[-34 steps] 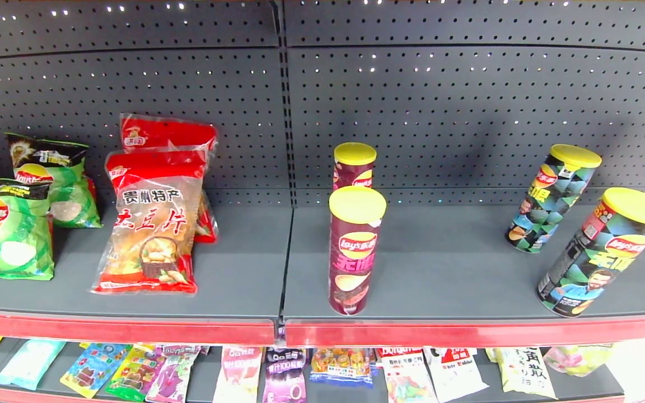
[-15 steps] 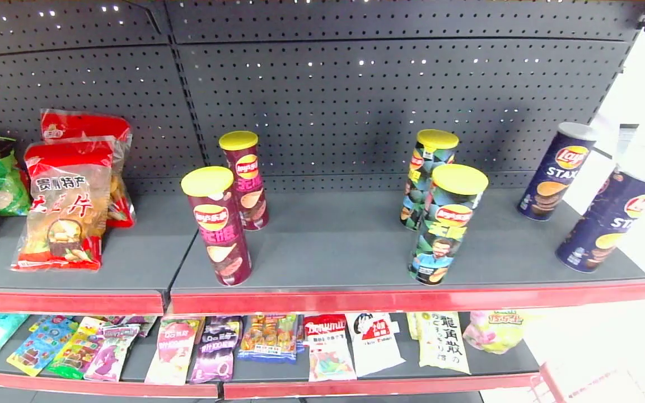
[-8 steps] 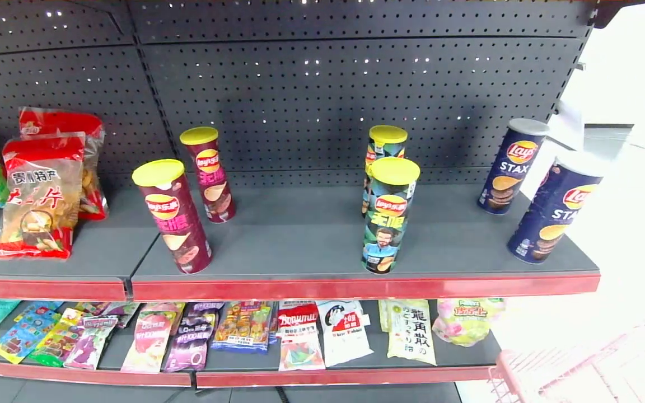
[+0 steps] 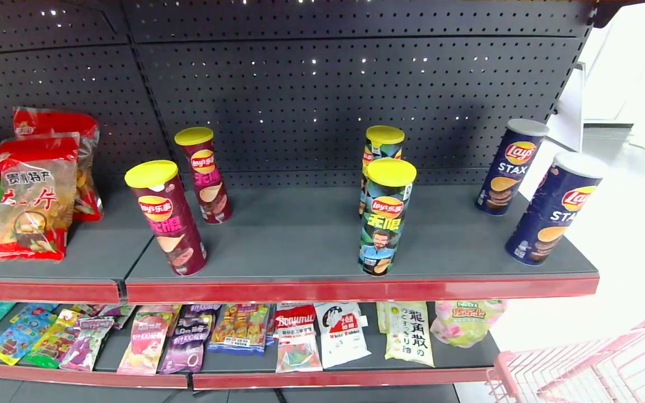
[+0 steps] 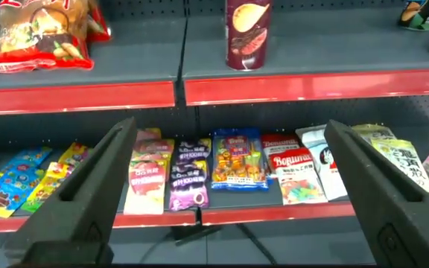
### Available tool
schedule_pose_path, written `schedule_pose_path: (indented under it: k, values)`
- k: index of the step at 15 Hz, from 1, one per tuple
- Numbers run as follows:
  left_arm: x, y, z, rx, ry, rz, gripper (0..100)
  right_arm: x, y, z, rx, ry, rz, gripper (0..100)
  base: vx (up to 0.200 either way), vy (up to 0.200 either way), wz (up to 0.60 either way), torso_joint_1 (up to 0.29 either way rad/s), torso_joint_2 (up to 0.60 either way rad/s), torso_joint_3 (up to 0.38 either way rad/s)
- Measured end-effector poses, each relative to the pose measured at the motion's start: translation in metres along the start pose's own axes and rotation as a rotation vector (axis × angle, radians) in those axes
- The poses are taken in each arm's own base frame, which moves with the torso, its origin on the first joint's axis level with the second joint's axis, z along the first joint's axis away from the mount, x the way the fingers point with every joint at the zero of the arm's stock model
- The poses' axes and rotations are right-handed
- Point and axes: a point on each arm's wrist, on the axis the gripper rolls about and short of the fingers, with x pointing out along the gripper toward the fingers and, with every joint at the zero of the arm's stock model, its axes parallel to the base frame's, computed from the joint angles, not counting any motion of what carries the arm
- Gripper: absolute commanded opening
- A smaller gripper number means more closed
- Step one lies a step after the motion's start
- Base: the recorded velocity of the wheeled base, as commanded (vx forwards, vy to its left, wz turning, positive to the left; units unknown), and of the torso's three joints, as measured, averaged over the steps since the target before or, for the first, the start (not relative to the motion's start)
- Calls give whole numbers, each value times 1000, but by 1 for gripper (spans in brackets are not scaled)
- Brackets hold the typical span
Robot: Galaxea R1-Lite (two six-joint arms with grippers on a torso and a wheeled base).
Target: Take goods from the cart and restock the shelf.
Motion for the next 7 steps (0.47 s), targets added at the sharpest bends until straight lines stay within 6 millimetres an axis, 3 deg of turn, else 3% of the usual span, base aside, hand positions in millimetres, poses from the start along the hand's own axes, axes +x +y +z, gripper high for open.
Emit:
schedule_pose_path:
  k: [7]
  values:
    - [0, 0, 0, -6, 0, 0, 100, 0, 0, 0, -2, 0, -1, 100, 0, 0, 0, 0, 0, 0]
